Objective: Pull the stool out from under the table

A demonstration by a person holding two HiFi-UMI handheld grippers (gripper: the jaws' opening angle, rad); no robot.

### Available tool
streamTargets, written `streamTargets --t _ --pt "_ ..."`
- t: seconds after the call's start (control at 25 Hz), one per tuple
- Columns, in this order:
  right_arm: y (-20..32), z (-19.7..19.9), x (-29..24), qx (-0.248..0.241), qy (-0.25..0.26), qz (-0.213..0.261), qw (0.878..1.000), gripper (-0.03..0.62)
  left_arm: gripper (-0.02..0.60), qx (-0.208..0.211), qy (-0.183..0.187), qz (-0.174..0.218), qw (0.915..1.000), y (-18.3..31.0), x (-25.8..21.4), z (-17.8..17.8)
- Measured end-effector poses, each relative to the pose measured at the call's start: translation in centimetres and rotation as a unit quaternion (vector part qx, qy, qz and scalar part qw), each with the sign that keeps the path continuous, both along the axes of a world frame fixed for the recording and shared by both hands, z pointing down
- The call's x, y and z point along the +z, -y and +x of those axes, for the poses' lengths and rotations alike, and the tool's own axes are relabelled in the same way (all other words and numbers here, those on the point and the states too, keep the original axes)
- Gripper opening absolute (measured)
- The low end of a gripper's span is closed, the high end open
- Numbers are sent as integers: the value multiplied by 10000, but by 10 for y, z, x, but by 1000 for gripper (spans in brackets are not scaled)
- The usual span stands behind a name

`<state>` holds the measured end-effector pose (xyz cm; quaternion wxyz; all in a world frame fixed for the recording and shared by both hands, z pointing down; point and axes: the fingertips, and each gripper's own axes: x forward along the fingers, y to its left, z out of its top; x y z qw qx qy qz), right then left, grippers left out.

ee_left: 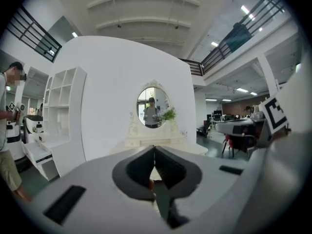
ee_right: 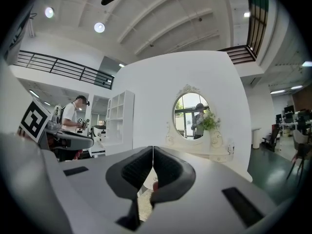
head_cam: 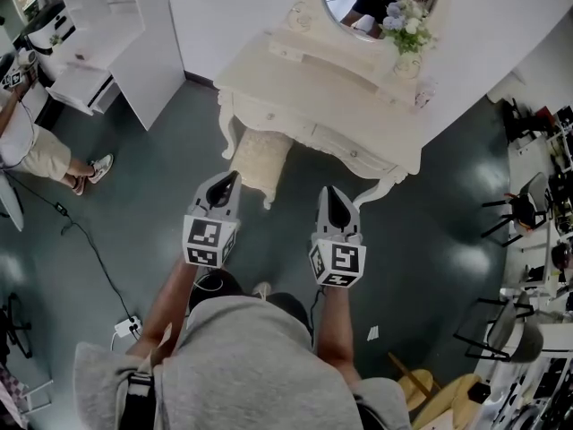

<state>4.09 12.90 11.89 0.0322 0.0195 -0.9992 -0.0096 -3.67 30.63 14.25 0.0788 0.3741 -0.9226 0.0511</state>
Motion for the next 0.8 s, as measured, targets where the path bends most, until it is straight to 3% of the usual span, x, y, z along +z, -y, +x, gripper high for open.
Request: streamTargets --t 0.32,0.8 --pt "12 -53 8 248 -20 -64 9997 14 5 210 -37 -46 9998 11 8 -62" --pt "7 -179 27 906 -405 -294 9946 14 5 825 -428 -122 9956 14 27 -209"
